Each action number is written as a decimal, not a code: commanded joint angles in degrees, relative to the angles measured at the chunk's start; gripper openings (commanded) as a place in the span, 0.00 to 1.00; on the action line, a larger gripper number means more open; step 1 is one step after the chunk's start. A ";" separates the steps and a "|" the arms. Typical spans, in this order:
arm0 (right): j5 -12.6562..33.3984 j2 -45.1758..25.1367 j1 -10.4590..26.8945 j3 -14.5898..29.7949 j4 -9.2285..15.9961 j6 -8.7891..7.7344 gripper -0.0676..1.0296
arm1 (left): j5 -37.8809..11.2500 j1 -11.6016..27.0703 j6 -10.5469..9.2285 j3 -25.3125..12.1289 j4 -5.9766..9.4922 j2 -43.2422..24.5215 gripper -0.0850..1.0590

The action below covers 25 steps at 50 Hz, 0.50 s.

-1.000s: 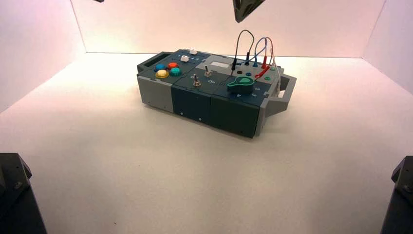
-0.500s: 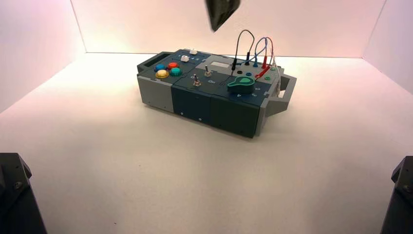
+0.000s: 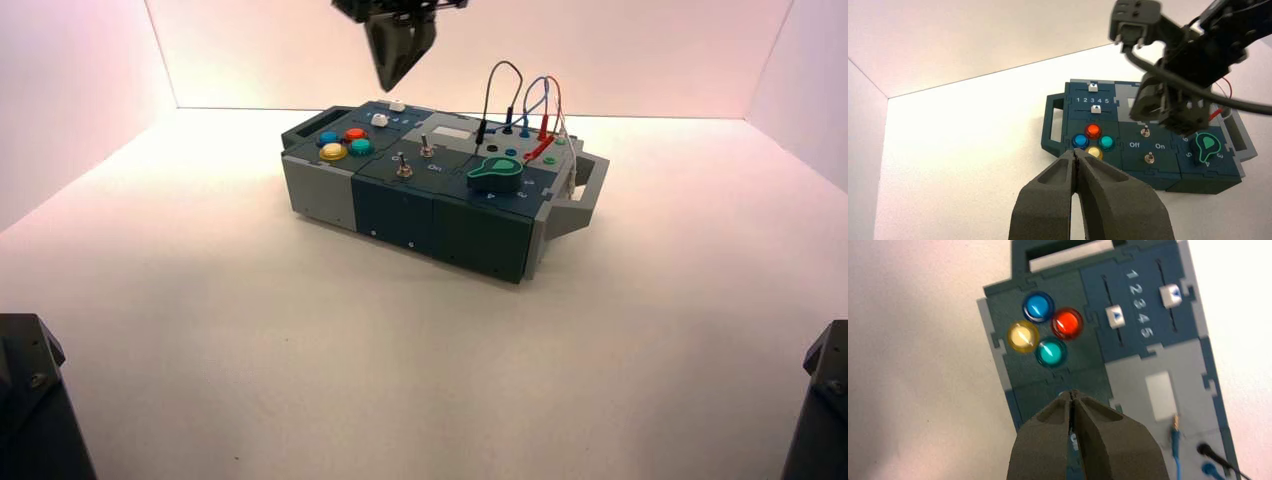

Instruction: Push the blue button with the right gripper.

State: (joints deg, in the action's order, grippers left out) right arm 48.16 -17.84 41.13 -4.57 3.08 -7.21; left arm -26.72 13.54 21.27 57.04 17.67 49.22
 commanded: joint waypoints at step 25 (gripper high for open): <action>1.93 -7.29 1.49 12.13 1.32 -5.10 0.04 | -10.28 -0.53 -0.18 -2.55 0.09 2.99 0.05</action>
State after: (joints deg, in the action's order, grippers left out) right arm 49.75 -25.93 42.28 4.66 4.04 -11.60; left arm -35.16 13.54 21.01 56.87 17.93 51.86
